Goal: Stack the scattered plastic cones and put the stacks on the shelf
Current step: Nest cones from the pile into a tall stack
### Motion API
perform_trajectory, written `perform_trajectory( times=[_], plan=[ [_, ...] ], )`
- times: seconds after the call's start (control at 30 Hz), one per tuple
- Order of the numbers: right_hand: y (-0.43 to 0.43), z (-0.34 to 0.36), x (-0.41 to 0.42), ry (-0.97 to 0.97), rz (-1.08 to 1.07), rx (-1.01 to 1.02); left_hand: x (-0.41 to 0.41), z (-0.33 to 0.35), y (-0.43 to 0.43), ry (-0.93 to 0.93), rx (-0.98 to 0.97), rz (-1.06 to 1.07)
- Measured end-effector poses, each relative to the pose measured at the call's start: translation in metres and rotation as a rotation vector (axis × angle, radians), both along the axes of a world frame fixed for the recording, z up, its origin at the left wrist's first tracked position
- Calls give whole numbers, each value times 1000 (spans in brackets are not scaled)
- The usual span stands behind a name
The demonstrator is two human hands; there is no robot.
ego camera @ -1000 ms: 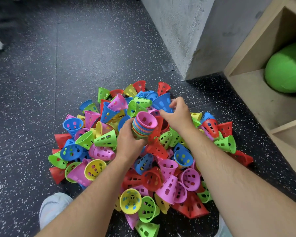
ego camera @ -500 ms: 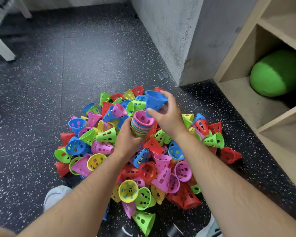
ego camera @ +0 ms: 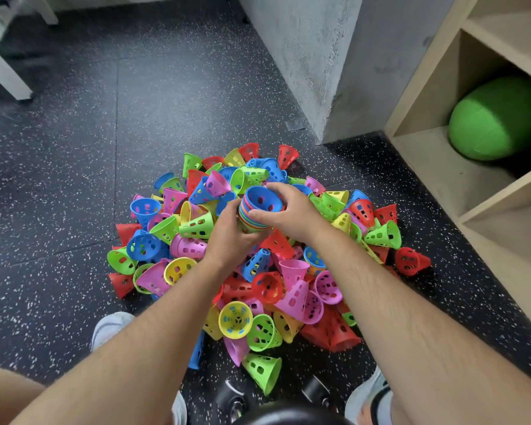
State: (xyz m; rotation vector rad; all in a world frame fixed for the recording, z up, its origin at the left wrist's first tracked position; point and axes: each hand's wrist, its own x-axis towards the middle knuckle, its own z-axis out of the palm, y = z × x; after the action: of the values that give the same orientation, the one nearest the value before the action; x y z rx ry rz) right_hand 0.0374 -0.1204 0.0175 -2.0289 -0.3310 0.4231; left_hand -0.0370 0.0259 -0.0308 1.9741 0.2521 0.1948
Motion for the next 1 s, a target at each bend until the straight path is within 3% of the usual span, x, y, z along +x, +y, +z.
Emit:
perform_trajectory(
  times=[0.2, 0.3, 0.4, 0.53, 0.73, 0.87, 1.0],
  plan=[
    [-7, -9, -7, 139, 81, 125, -8, -4, 4, 31, 114, -55],
    [-15, -14, -9, 91, -51, 145, -14, -9, 2, 71, 152, -75],
    [-40, -30, -14, -93, -198, -88, -25, -17, -3, 102, 162, -73],
    [-65, -56, -30, -114, 123, -544, -40, -22, -9, 116, 211, -119],
    [-60, -83, -54, -121, 309, -855, -58, -32, -15, 174, 229, -156],
    [-63, -85, -55, -125, 288, -815, -64, -34, -15, 190, 223, -158],
    [-72, -69, -45, -246, 172, -605, -61, -37, -11, 194, 230, -126]
  ],
)
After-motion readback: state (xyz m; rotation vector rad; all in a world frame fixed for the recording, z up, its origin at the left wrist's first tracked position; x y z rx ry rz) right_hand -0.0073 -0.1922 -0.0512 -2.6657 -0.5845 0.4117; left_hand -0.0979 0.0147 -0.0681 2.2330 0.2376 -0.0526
